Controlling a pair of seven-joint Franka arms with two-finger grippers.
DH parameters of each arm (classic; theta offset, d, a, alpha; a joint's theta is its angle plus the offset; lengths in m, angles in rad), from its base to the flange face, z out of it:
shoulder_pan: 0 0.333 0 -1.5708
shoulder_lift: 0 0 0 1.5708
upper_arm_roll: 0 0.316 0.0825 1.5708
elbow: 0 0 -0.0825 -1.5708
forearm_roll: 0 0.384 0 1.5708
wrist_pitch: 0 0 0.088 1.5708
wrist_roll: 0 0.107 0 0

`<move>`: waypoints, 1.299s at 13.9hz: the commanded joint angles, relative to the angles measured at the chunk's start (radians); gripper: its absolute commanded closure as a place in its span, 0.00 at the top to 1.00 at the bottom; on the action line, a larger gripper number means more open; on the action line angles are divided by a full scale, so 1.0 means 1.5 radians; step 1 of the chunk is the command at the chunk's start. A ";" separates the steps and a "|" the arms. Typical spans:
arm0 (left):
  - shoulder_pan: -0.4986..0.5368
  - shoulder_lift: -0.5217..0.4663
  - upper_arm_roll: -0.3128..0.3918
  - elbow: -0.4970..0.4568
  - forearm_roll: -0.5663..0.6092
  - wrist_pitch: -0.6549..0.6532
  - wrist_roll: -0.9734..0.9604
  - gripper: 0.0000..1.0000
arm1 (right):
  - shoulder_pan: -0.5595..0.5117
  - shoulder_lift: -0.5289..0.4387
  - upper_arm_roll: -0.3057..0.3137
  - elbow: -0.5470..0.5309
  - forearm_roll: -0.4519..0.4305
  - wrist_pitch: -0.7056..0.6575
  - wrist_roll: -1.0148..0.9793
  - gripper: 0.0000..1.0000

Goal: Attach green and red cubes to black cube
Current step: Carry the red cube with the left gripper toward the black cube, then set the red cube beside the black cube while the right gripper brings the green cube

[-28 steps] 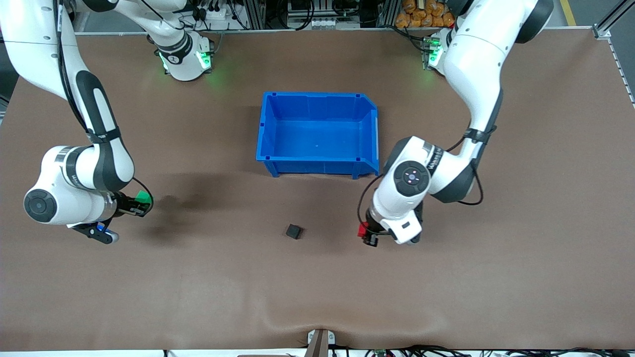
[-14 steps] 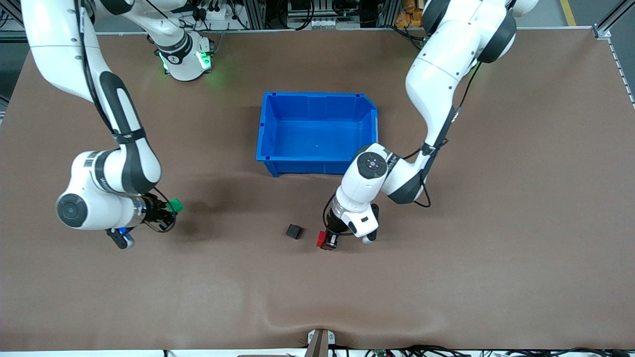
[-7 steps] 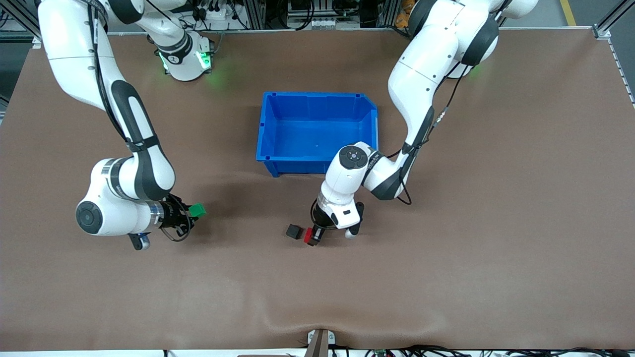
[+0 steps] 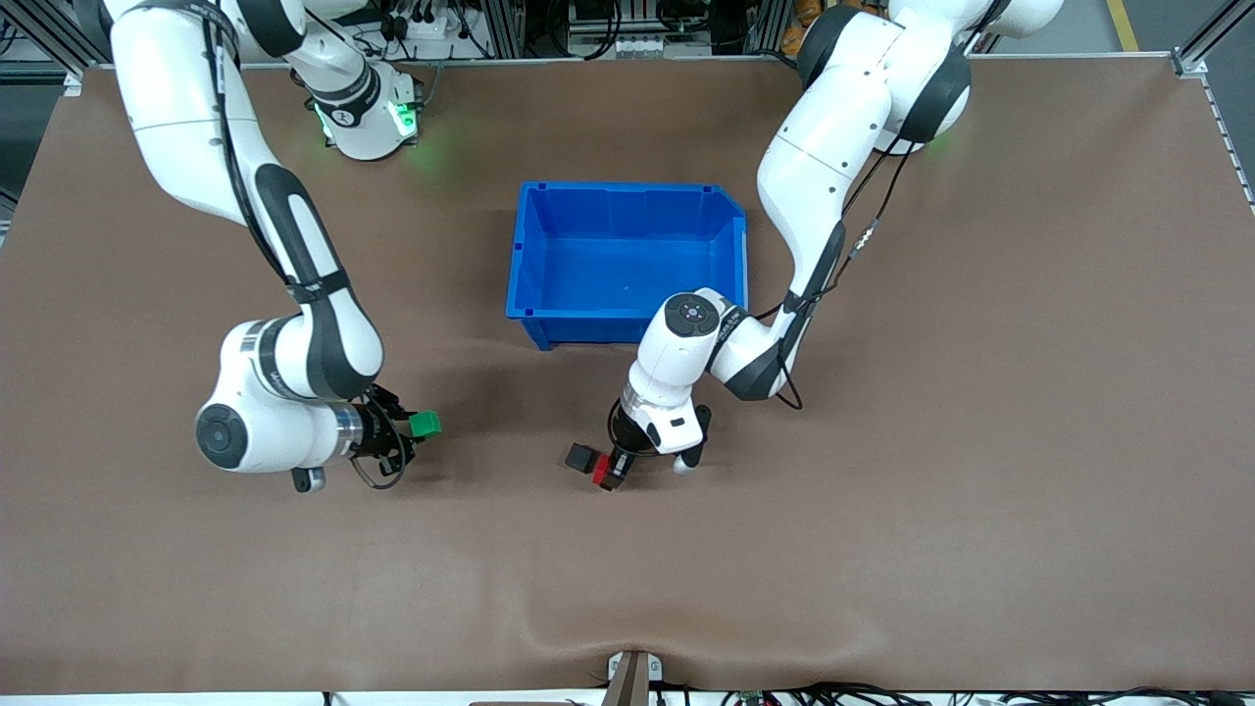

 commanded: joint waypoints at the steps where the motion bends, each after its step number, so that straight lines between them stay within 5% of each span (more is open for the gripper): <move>1: -0.013 0.024 0.014 0.040 -0.007 0.015 -0.004 0.00 | 0.022 0.036 -0.005 0.037 0.014 0.020 0.054 0.00; 9: -0.025 0.037 0.014 0.032 -0.008 0.014 -0.027 0.00 | 0.068 0.075 -0.005 0.076 0.014 0.051 0.148 0.00; 10: -0.025 0.037 0.014 0.031 -0.008 0.014 -0.033 0.16 | 0.074 0.083 -0.005 0.084 0.016 0.052 0.161 0.00; 11: -0.028 0.037 0.014 0.028 -0.007 0.012 -0.035 0.46 | 0.084 0.084 -0.005 0.085 0.024 0.059 0.173 0.00; 12: -0.032 0.037 0.015 0.026 -0.006 0.009 -0.035 0.88 | 0.090 0.085 -0.005 0.085 0.030 0.071 0.182 0.00; 13: -0.035 0.034 0.014 0.025 -0.008 0.007 -0.036 1.00 | 0.096 0.086 -0.005 0.085 0.033 0.078 0.191 0.00; 18: -0.022 0.000 0.016 0.024 -0.006 -0.050 -0.035 1.00 | 0.110 0.091 -0.005 0.090 0.088 0.104 0.233 0.00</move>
